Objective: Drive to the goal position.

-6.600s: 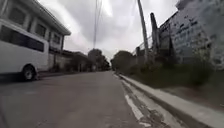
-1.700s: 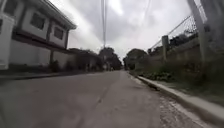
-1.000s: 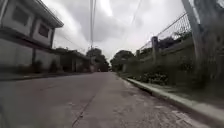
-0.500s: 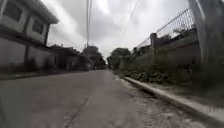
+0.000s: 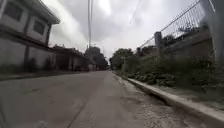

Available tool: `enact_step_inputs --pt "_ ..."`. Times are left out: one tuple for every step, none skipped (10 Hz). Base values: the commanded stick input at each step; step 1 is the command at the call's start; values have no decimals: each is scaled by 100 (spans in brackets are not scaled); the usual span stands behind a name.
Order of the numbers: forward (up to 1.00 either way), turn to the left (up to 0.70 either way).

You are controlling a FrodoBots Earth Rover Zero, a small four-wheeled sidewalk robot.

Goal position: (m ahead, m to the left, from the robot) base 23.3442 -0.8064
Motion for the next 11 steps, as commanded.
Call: enact_step_inputs --pt "70 0" --pt "70 0" --pt "70 0" --pt "70 0" --pt "70 0" --pt "70 0" --pt "70 0" --pt "70 0" --pt "70 0" --pt "70 0" --pt "70 0"
